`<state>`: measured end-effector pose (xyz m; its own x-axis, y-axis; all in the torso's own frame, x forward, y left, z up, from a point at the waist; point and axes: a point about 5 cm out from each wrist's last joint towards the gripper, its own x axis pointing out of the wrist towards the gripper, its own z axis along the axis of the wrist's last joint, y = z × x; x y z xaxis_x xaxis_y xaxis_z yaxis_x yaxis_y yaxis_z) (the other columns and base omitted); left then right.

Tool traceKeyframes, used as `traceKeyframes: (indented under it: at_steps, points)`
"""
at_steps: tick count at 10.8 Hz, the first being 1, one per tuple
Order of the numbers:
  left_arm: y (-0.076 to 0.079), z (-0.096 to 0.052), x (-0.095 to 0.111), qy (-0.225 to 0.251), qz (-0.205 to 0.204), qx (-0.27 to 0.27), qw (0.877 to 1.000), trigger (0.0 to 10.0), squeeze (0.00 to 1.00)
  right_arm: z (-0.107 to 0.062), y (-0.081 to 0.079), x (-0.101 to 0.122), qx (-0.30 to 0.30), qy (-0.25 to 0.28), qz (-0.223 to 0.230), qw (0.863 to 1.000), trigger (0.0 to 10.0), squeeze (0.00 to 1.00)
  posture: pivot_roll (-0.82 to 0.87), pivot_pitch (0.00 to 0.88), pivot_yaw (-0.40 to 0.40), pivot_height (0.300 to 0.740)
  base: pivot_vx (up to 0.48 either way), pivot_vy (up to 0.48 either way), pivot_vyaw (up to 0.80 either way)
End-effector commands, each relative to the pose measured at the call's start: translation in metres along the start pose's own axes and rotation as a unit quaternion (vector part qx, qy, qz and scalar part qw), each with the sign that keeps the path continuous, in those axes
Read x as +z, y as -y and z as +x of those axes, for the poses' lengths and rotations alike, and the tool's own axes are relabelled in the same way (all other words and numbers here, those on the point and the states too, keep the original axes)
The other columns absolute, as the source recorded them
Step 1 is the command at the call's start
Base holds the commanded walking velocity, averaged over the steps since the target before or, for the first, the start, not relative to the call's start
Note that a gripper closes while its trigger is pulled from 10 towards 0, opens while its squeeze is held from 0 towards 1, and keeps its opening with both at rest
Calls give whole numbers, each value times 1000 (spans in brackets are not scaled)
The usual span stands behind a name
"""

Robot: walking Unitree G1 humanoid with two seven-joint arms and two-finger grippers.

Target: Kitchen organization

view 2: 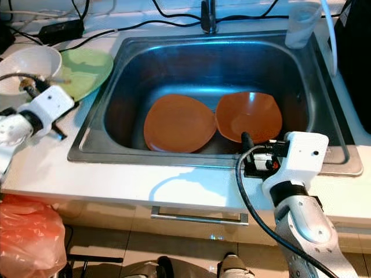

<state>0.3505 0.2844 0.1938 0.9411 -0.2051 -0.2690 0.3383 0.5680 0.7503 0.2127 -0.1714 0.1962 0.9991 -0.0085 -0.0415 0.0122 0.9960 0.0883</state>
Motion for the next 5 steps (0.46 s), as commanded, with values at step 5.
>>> traceKeyframes:
  at_steps: [5]
  points:
    - [42,-28,-28,-69,-41,-78,994,0,0,8,0,-20,-5,-43,7,999,10000,0,-54,191,137,740,0,0,0]
